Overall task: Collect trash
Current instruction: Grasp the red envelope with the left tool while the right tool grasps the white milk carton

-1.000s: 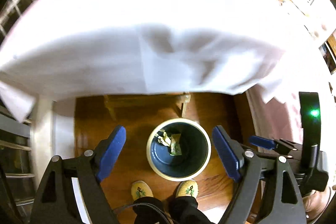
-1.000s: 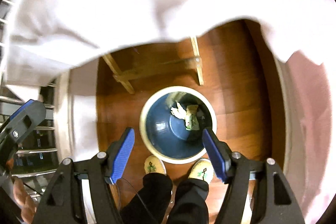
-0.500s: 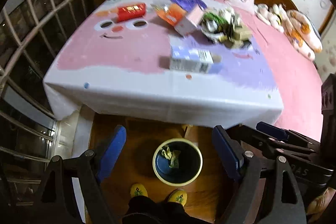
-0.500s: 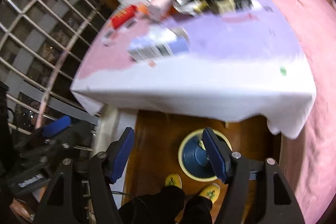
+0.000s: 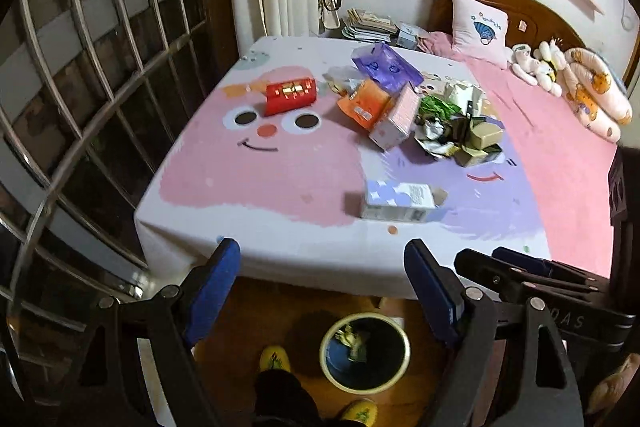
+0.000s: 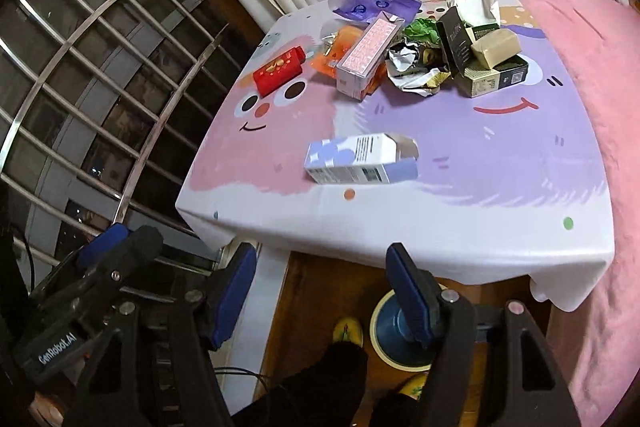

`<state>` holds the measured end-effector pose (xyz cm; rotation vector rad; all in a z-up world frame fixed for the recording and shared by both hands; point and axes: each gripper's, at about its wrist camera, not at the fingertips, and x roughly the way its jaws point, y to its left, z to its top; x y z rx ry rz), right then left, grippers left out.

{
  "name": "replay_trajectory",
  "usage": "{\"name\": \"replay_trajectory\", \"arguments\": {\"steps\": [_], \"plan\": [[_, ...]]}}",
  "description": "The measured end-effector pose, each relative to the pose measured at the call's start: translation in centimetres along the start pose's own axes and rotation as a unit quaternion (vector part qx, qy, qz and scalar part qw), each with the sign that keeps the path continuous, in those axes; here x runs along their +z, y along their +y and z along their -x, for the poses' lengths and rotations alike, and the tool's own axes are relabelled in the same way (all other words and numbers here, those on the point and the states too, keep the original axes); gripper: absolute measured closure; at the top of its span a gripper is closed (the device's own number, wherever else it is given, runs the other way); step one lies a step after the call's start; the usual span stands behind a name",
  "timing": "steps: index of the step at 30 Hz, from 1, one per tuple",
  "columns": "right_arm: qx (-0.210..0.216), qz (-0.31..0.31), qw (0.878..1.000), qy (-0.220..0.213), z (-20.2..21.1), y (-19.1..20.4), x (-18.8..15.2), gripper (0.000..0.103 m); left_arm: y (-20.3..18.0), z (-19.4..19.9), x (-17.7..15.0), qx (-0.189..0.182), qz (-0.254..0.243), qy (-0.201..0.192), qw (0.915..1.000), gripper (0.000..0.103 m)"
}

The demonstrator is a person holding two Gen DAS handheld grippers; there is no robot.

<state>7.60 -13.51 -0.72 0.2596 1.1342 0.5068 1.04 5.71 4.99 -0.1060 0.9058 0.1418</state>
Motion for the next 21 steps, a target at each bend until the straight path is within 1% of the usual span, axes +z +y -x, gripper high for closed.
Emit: {"name": "replay_trajectory", "arguments": {"steps": [6,10,11,12,13,15,18,21], "plan": [[-0.002,-0.027,1.0,0.013,-2.6,-0.1,2.3,0.035,0.7,-2.7,3.1,-0.008,-0.03,-0.008,0.9995,0.02],[-0.007,-0.083,0.996,0.019,-5.3,-0.7,4.3,0.034,1.6,-5.5,6.2,-0.025,-0.064,-0.001,0.9976,0.02],[-0.009,-0.102,0.995,0.02,-6.0,-1.0,4.7,0.032,1.9,-6.2,7.0,-0.027,-0.075,0.001,0.9968,0.02],[-0.011,-0.125,0.992,0.023,-6.8,-1.3,5.1,0.028,2.3,-7.1,8.1,-0.03,-0.091,0.002,0.9954,0.02],[-0.014,-0.152,0.988,0.027,-7.7,-1.7,5.5,0.027,2.8,-7.8,9.1,-0.034,-0.102,0.001,0.9942,0.02],[-0.028,-0.197,0.979,0.033,-9.1,-2.3,6.0,0.026,3.6,-9.0,10.9,-0.041,-0.117,0.0,0.9922,0.02],[-0.055,-0.268,0.961,0.028,-10.8,-3.0,6.5,0.026,5.2,-11.2,13.7,-0.053,-0.139,0.001,0.9888,0.02],[-0.084,-0.313,0.946,0.017,-11.9,-3.0,7.0,0.026,6.9,-14.2,16.1,-0.062,-0.16,0.014,0.985,0.02]]}}
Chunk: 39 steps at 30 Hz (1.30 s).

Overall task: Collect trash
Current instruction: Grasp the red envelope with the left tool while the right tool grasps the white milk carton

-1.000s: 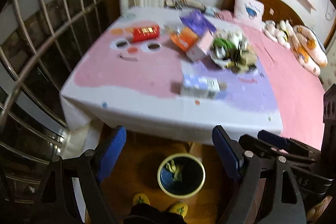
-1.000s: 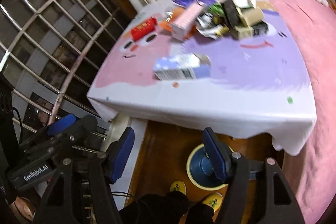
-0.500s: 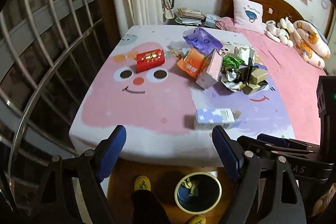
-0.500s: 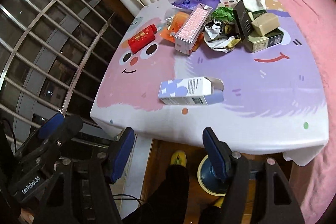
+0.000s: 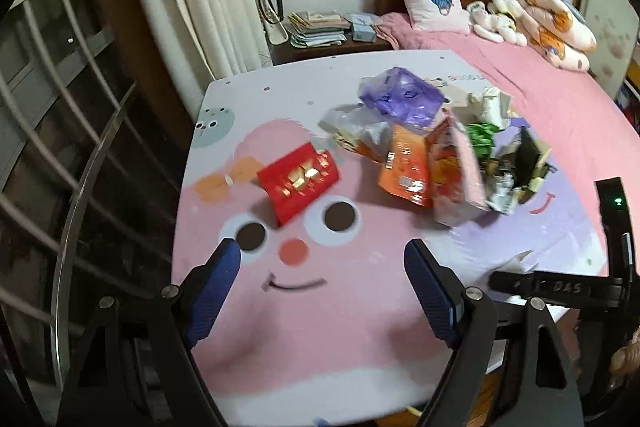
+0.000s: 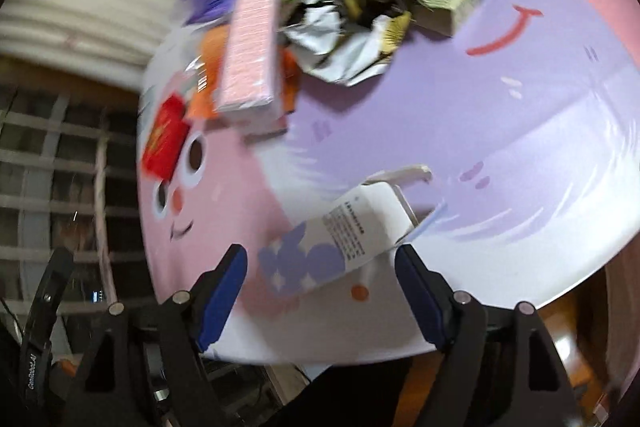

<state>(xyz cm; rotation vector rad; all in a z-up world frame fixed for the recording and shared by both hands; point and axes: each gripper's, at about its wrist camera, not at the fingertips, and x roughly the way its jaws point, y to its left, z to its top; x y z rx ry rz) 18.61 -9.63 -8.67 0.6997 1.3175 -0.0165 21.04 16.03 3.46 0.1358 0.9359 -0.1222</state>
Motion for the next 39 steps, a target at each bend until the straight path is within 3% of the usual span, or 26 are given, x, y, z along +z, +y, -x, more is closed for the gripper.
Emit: {"name": "replay_trajectory", "arguments": {"steps": [10,13,17,25,30,32,33,35,39], "plan": [[-0.101,-0.03,0.994,-0.033,-2.8,2.8,0.3,0.028,5.2,-7.5,3.9,-0.032,-0.04,0.048,0.9975,0.02],[-0.126,-0.023,0.991,-0.047,-3.0,3.3,0.5,0.051,5.4,-9.7,4.8,-0.031,-0.053,0.06,0.9963,0.02],[-0.129,-0.008,0.99,-0.05,-3.6,4.3,0.7,0.061,4.9,-13.0,5.7,-0.036,-0.083,0.079,0.9928,0.02],[-0.133,0.007,0.989,-0.057,-4.2,5.6,0.4,0.065,2.9,-18.5,6.0,-0.035,-0.132,0.124,0.9829,0.02],[-0.134,0.009,0.989,-0.057,-4.6,6.2,0.4,0.065,2.6,-20.6,6.0,-0.061,-0.126,0.156,0.9778,0.042],[-0.132,0.008,0.99,-0.057,-4.6,6.1,0.5,0.065,2.6,-21.0,5.9,-0.072,-0.123,0.165,0.9759,0.058],[-0.129,0.008,0.99,-0.057,-4.7,6.1,0.5,0.065,2.6,-21.1,5.8,-0.073,-0.124,0.166,0.9756,0.06],[-0.125,0.008,0.991,-0.057,-4.6,5.9,0.6,0.066,2.6,-20.9,5.7,-0.073,-0.129,0.158,0.9763,0.075],[-0.111,0.012,0.992,-0.06,-4.1,5.5,0.3,0.067,2.6,-19.9,5.7,-0.085,-0.126,0.151,0.9769,0.089]]}}
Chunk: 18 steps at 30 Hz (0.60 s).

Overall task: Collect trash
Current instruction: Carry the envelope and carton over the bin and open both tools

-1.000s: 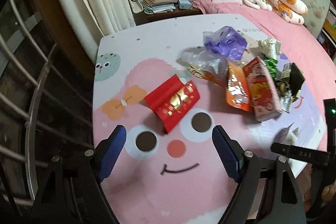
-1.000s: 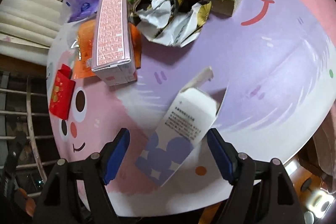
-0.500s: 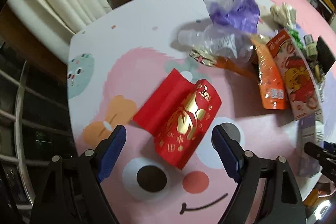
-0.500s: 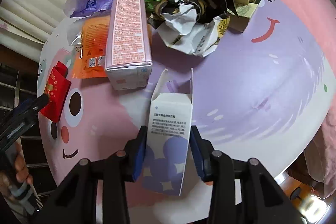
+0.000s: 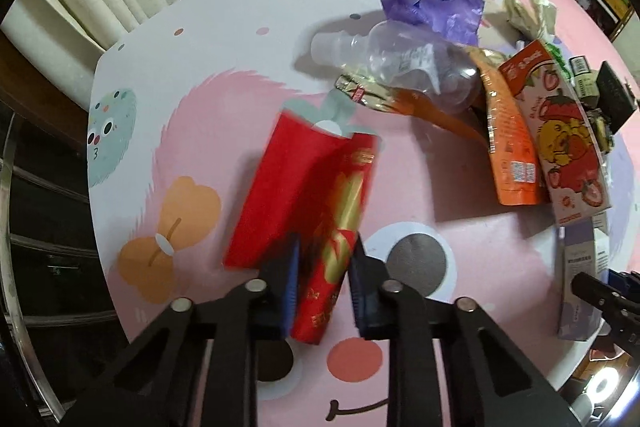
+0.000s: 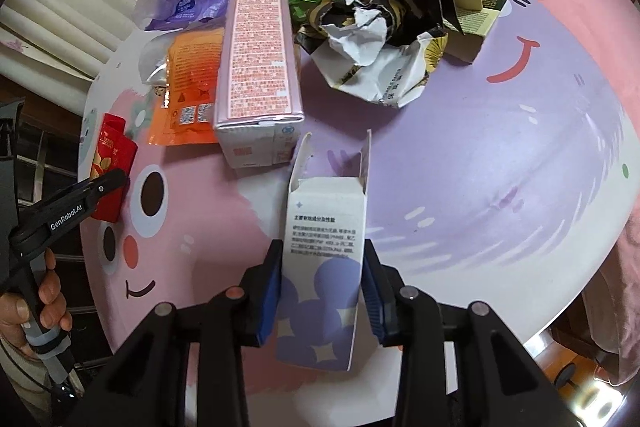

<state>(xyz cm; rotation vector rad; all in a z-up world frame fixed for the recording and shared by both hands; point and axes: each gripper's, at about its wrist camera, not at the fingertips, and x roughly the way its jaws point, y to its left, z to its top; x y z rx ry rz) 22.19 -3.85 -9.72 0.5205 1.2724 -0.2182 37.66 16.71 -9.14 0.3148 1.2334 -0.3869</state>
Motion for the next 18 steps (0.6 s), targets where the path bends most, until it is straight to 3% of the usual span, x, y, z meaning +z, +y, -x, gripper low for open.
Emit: {"name": "replay_trajectory", "arguments": {"steps": [7,18], "plan": [[0.031,0.013,0.999,-0.006,1.0,-0.1,0.0,0.067,-1.4,3.4,-1.4,-0.038,0.021,-0.012,0.999,0.092],[0.083,0.043,0.996,-0.007,4.0,-3.1,-0.5,0.067,-8.2,10.0,-6.1,-0.068,0.024,-0.042,0.9965,0.092]]}}
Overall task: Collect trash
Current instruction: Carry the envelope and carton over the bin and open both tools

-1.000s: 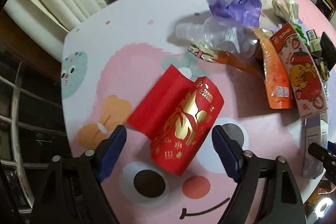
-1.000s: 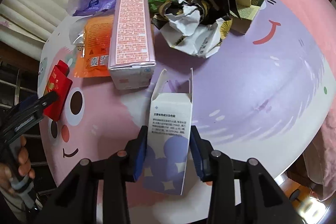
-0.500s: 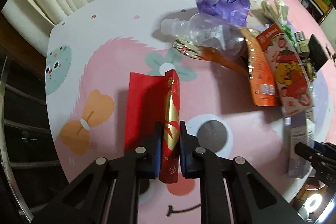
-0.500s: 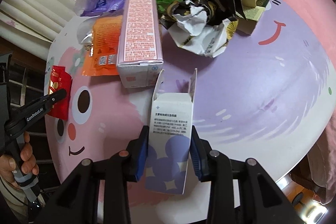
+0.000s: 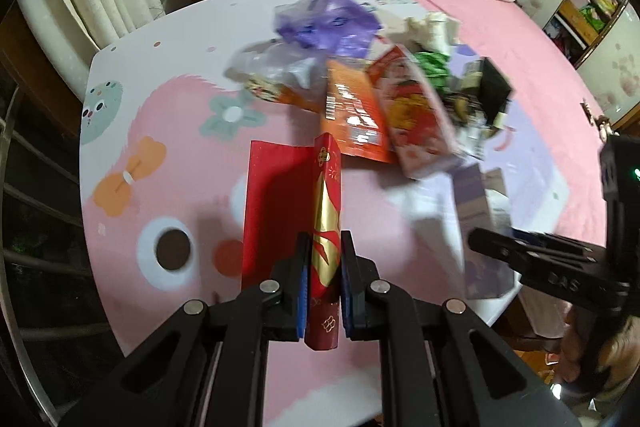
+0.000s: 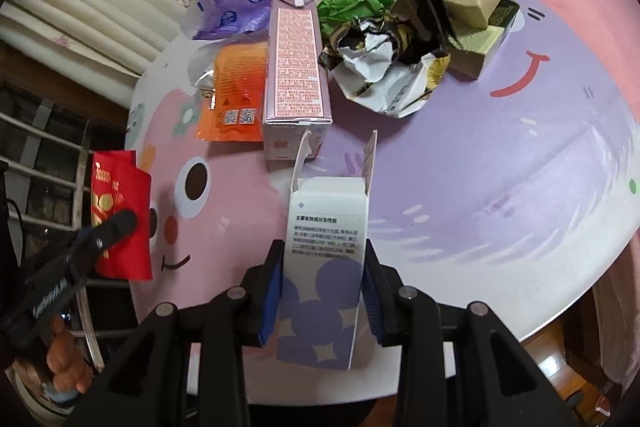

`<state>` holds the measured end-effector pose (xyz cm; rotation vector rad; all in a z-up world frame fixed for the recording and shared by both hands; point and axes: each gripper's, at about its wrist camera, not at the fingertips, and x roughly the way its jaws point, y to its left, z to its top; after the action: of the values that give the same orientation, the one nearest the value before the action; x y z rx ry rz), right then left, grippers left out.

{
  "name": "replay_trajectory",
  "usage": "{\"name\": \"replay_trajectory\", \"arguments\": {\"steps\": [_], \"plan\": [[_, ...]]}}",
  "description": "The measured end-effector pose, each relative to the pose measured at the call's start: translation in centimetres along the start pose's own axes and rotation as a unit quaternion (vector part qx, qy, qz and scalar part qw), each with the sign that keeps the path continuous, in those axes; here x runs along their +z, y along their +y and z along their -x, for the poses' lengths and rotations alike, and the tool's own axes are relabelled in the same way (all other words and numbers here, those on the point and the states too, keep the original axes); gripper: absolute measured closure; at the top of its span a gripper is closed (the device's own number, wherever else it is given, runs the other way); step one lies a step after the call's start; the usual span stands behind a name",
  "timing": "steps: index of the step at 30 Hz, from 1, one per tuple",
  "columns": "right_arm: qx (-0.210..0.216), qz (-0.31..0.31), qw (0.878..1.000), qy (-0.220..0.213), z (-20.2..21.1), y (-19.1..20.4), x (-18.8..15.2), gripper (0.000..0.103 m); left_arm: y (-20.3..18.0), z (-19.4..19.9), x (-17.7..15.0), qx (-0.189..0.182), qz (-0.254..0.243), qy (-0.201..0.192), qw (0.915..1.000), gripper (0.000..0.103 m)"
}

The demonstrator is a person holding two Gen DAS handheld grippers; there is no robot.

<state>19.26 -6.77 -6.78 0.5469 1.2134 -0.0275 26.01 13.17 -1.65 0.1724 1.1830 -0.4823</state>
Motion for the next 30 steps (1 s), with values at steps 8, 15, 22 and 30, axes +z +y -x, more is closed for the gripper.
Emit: {"name": "replay_trajectory", "arguments": {"steps": [8,15,22,30], "plan": [[0.036,0.077,0.996,-0.003,4.6,-3.3,-1.4,0.068,-7.6,3.3,-3.8,0.008,0.031,-0.035,0.9989,0.092],[0.052,0.123,0.991,0.01,9.1,-9.3,-3.8,0.068,-16.3,4.0,-8.1,0.008,0.065,-0.042,0.997,0.092],[0.055,0.137,0.989,0.029,11.2,-15.3,-6.7,0.068,-22.6,3.1,-11.9,0.006,0.087,-0.033,0.9957,0.092],[0.057,0.12,0.988,0.084,8.6,-19.3,-10.7,0.068,-25.6,0.7,-15.3,0.011,0.095,0.009,0.9954,0.092]]}}
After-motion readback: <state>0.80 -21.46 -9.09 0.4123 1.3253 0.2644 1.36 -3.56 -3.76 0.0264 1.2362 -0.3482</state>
